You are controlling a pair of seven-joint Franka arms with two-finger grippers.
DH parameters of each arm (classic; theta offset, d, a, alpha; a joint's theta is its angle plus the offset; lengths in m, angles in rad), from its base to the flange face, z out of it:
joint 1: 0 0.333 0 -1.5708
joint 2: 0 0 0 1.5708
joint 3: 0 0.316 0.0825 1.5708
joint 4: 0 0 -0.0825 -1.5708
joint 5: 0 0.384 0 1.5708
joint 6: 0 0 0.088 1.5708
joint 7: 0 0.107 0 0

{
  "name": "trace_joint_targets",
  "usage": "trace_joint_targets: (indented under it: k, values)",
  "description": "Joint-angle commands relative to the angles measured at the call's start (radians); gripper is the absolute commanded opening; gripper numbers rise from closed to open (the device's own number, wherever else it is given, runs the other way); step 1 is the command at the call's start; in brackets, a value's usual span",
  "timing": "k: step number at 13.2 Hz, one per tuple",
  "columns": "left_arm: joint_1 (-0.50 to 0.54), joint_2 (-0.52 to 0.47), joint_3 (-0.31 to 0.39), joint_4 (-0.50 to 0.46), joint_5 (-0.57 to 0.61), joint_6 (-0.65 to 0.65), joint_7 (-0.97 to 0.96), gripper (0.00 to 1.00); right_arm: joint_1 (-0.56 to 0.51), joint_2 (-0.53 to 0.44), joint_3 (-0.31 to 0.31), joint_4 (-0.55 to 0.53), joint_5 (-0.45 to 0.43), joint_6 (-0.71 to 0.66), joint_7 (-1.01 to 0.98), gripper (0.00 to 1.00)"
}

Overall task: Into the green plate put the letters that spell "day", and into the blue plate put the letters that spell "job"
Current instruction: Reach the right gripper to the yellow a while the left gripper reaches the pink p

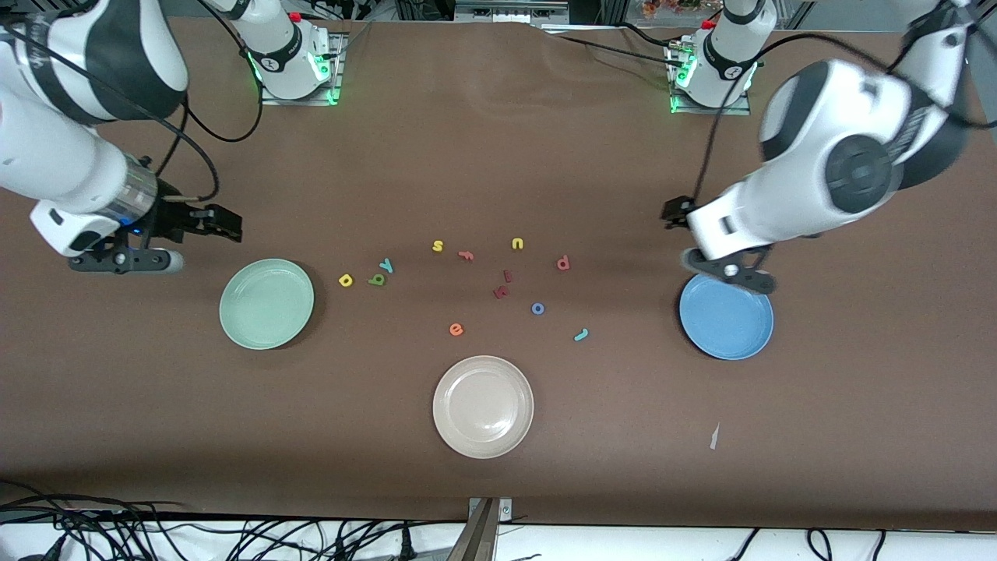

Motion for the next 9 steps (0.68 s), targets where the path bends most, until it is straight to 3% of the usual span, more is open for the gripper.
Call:
trace_joint_targets:
  k: [1,5,9]
  values:
    - [-0.079,0.086,0.003,0.035,-0.014,0.077,-0.178,1.00,0.053,0.081,-0.003,0.064,0.003,0.011,0.122,1.00]
    - [-0.144,0.169,0.000,0.014,-0.025,0.173,-0.474,1.00,0.096,0.150,-0.001,0.064,0.018,0.109,0.273,1.00]
    - [-0.176,0.157,-0.038,-0.161,-0.023,0.419,-0.552,1.00,0.116,0.225,-0.001,0.062,0.042,0.166,0.445,1.00]
